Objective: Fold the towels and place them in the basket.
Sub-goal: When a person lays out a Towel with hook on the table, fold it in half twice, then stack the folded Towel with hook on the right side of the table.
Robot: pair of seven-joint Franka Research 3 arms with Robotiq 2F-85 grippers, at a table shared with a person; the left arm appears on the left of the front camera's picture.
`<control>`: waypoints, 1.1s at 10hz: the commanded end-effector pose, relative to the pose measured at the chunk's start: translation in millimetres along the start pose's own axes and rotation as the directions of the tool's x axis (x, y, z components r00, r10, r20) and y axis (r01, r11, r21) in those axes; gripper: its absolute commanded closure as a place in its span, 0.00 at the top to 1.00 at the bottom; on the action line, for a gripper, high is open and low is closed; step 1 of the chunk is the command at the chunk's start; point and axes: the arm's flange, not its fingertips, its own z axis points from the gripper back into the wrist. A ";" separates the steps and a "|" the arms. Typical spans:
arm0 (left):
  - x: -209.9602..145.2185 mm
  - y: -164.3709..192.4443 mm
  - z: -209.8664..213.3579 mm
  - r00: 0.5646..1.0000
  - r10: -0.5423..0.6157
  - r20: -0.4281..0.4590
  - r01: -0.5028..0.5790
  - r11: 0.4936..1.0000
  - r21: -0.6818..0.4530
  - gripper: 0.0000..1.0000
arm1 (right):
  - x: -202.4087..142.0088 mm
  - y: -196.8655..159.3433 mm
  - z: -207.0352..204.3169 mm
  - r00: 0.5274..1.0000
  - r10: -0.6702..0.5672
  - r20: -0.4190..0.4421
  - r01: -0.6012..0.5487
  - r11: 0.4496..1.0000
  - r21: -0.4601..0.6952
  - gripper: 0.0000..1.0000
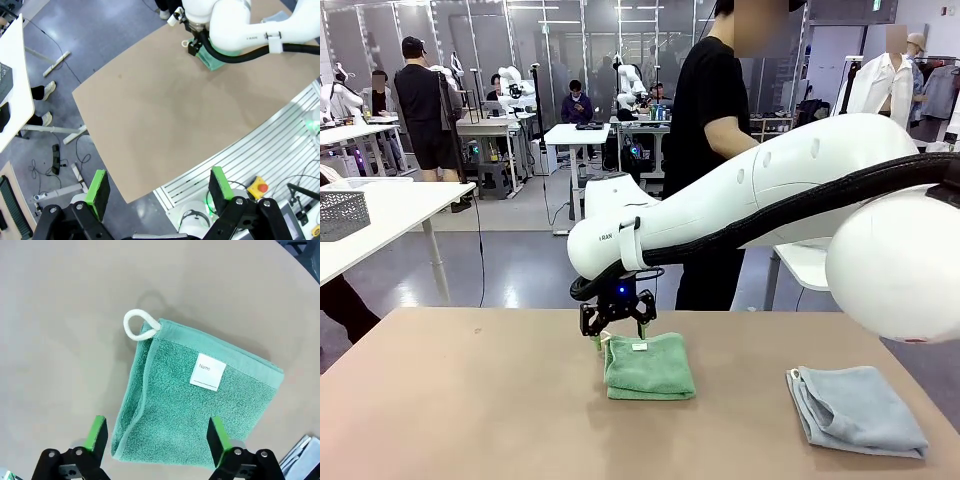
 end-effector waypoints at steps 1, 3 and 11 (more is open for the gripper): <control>1.0 -0.1 2.7 1.000 -0.003 0.000 0.003 1.000 0.005 1.00 | 0.0 -1.9 0.2 1.000 0.003 0.000 -0.003 1.000 -0.011 1.00; 1.0 -0.1 2.7 1.000 -0.003 0.000 0.003 1.000 0.005 1.00 | 0.0 -1.9 0.2 1.000 0.003 0.000 -0.003 1.000 -0.011 1.00; 1.0 -0.1 2.7 1.000 -0.003 0.000 0.003 1.000 0.005 1.00 | -91.1 -22.9 77.3 0.991 0.023 0.129 -0.041 0.989 0.142 1.00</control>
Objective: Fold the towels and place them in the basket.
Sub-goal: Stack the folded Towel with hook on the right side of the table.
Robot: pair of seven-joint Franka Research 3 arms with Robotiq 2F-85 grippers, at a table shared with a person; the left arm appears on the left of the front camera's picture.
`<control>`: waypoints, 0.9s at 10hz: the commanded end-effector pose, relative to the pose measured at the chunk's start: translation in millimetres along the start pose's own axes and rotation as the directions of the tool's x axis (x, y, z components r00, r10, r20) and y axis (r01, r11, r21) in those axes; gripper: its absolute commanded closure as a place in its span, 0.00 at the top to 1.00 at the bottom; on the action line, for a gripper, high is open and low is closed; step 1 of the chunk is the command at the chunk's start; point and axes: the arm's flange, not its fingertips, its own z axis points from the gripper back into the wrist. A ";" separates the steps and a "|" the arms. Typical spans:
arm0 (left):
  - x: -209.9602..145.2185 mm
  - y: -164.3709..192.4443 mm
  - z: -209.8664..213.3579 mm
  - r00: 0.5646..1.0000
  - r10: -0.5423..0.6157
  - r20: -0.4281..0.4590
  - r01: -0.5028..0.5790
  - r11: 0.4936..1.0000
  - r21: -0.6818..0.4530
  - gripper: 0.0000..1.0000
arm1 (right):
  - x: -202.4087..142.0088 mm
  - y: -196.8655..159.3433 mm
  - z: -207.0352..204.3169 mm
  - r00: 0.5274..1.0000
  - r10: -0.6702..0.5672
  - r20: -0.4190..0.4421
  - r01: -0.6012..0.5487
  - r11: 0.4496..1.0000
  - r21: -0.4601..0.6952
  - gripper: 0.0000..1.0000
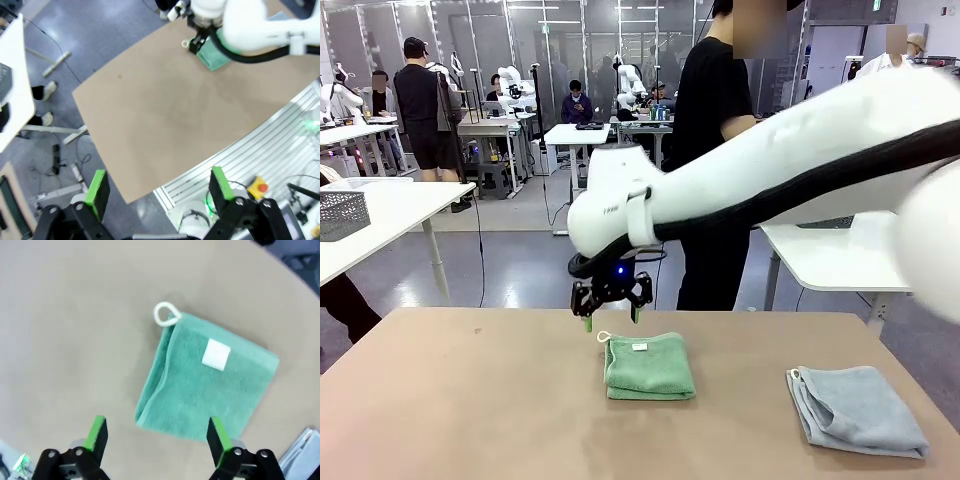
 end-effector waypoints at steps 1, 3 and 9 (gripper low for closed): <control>1.0 -0.1 2.7 1.000 -0.003 -0.001 0.003 1.000 0.005 1.00 | -74.7 -40.4 28.5 0.998 -0.017 0.060 0.011 0.996 0.092 1.00; 1.0 -0.1 2.7 1.000 -0.003 -0.001 0.003 1.000 0.005 1.00 | -105.7 -76.4 34.7 0.989 -0.117 0.094 0.104 0.985 0.134 1.00; 1.0 -0.1 2.7 1.000 -0.003 -0.001 0.003 1.000 0.005 1.00 | -131.5 -197.0 -42.4 0.936 -0.329 0.122 0.219 0.818 0.532 1.00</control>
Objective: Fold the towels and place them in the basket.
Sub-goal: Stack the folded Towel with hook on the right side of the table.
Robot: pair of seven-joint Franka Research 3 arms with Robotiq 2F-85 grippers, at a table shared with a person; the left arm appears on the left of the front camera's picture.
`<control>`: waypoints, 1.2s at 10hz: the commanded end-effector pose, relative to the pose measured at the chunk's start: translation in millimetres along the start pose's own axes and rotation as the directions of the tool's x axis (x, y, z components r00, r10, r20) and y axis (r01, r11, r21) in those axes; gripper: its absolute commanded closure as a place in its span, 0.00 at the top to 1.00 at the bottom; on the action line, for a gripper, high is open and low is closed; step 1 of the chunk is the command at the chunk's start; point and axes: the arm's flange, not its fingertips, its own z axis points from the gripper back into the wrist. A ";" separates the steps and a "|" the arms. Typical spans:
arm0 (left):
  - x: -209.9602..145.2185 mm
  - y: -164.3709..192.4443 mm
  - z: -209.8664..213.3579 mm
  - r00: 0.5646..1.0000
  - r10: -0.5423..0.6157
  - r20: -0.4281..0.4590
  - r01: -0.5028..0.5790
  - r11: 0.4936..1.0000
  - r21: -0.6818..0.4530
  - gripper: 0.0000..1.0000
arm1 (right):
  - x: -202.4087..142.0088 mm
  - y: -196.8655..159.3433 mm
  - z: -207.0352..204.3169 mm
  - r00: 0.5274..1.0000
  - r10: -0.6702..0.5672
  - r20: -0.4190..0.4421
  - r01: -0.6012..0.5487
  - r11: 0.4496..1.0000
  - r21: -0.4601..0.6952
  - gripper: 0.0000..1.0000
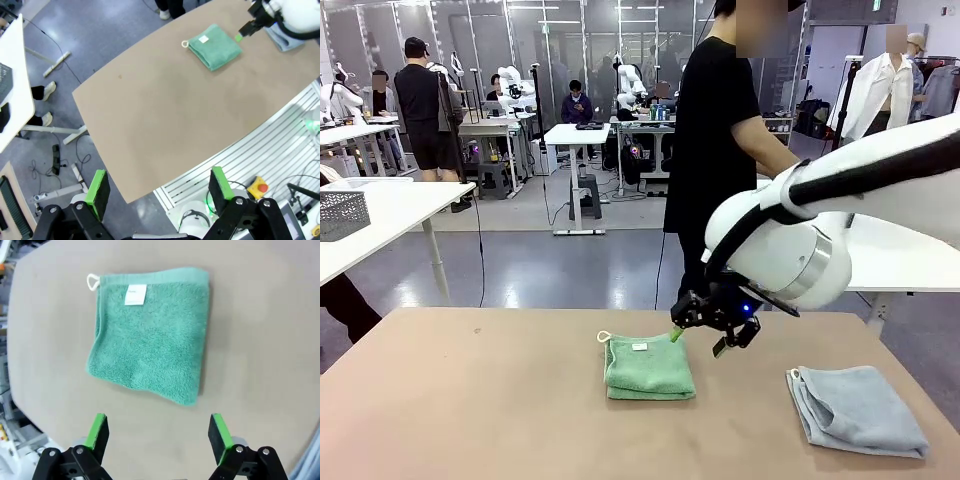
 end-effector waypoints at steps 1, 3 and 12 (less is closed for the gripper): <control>0.9 0.0 2.2 1.000 -0.002 -0.002 0.002 1.000 0.005 1.00 | 4.2 -29.3 -23.7 1.000 -0.015 -0.007 0.016 0.991 0.131 1.00; 0.9 0.0 2.2 1.000 -0.002 -0.002 0.002 1.000 0.005 1.00 | 12.8 -44.6 -39.6 0.998 -0.055 0.001 0.054 0.984 0.172 1.00; 0.9 0.0 2.2 1.000 -0.002 -0.002 0.002 1.000 0.005 1.00 | 33.6 -59.5 -97.7 0.997 -0.069 0.018 0.063 0.971 0.232 1.00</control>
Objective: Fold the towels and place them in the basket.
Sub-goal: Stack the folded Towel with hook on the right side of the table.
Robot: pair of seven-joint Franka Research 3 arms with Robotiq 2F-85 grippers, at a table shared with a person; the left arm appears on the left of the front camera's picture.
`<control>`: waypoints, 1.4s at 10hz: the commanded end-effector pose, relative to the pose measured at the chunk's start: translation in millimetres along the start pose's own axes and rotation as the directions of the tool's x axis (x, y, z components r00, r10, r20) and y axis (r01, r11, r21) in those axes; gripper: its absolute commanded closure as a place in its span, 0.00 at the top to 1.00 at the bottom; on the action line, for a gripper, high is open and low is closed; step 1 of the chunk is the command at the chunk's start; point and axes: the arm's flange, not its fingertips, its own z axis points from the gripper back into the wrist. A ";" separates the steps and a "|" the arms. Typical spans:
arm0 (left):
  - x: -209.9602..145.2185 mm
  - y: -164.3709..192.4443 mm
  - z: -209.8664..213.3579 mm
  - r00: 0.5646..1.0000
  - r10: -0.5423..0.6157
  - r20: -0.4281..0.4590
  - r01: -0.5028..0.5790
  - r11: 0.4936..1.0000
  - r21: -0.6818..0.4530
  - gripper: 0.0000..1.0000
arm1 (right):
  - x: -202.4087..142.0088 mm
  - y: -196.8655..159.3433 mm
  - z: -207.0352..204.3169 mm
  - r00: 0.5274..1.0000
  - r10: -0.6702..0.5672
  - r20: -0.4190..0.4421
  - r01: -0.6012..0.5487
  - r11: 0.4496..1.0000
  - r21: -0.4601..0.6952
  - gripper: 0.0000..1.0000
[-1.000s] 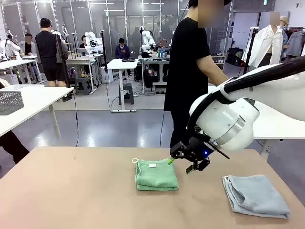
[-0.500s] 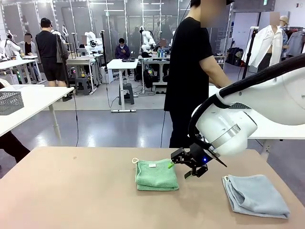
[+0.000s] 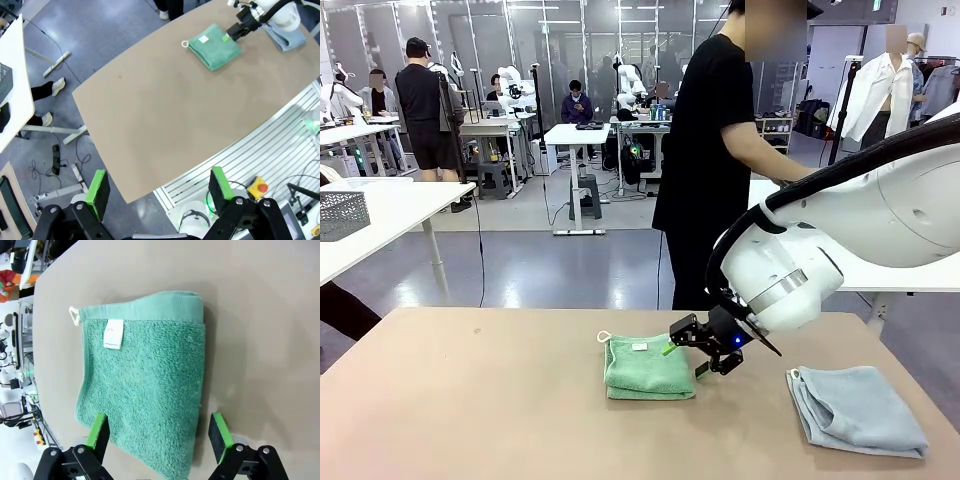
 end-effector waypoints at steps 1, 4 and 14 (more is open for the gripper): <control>0.9 0.0 2.3 1.000 -0.002 -0.002 0.002 1.000 0.005 1.00 | 1.5 -1.6 -11.0 1.000 0.024 0.014 -0.025 0.999 0.022 1.00; 0.9 0.0 2.3 1.000 -0.002 -0.002 0.002 1.000 0.005 1.00 | 2.4 1.9 -17.4 1.000 0.019 0.006 -0.019 1.000 0.020 0.82; 0.9 0.0 2.3 1.000 -0.002 -0.002 0.002 1.000 0.005 1.00 | -4.0 17.6 -14.2 1.000 0.001 0.007 -0.001 1.000 -0.029 0.00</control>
